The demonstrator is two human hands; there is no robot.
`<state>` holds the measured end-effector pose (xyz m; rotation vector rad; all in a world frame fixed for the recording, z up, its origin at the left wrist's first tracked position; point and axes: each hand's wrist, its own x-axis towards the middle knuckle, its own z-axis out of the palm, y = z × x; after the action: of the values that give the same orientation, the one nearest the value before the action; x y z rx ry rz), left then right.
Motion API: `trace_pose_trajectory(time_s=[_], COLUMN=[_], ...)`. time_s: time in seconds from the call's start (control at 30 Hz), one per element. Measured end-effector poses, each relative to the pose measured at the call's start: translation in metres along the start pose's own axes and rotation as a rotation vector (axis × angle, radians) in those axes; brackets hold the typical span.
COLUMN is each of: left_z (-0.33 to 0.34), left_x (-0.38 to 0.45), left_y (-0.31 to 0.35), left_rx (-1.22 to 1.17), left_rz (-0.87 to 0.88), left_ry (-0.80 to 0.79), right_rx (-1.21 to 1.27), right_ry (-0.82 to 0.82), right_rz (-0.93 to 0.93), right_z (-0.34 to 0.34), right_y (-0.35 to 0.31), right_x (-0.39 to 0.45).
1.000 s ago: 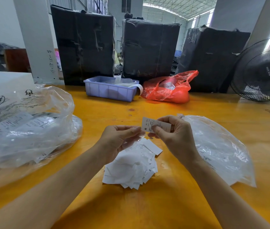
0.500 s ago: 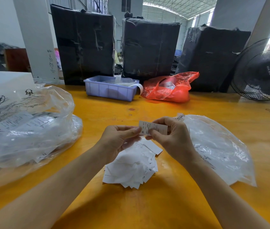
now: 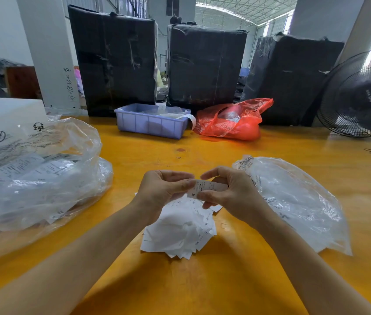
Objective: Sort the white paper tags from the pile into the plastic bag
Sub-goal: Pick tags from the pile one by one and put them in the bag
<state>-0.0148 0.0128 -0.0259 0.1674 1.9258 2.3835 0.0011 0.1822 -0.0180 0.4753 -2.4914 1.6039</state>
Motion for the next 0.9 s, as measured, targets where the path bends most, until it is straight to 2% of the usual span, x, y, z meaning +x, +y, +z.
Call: trace_pose_trajectory(time_s=[0.17, 0.27, 0.4, 0.47, 0.53, 0.63, 0.7, 0.77, 0.9], left_z=[0.003, 0.008, 0.008, 0.009, 0.012, 0.014, 0.013, 0.011, 0.013], left_x=[-0.005, -0.007, -0.003, -0.004, -0.006, -0.008, -0.007, -0.006, -0.006], left_y=[-0.003, -0.004, -0.001, -0.003, -0.008, -0.013, -0.014, -0.014, -0.014], left_rx=[0.093, 0.055, -0.122, -0.142, -0.090, 0.015, 0.039, 0.058, 0.100], left_rz=[0.029, 0.037, 0.064, 0.070, 0.092, 0.143, 0.166, 0.190, 0.227], left_ry=[-0.047, -0.034, 0.076, 0.105, 0.128, 0.160, 0.193, 0.217, 0.265], right_rx=[-0.085, -0.115, 0.001, -0.003, -0.033, -0.118, -0.042, 0.017, -0.096], right_ry=[-0.050, -0.065, 0.136, 0.174, 0.127, -0.060, -0.139, -0.141, -0.138], right_rz=[0.003, -0.014, -0.011, -0.041, -0.044, 0.000, 0.076, 0.096, -0.025], right_z=[0.001, 0.002, 0.002, 0.005, 0.011, 0.021, 0.020, 0.018, 0.019], right_y=[0.002, 0.002, 0.000, -0.002, -0.005, -0.009, -0.012, -0.014, -0.014], right_x=[0.001, 0.000, 0.003, 0.001, -0.002, -0.006, -0.004, -0.003, -0.008])
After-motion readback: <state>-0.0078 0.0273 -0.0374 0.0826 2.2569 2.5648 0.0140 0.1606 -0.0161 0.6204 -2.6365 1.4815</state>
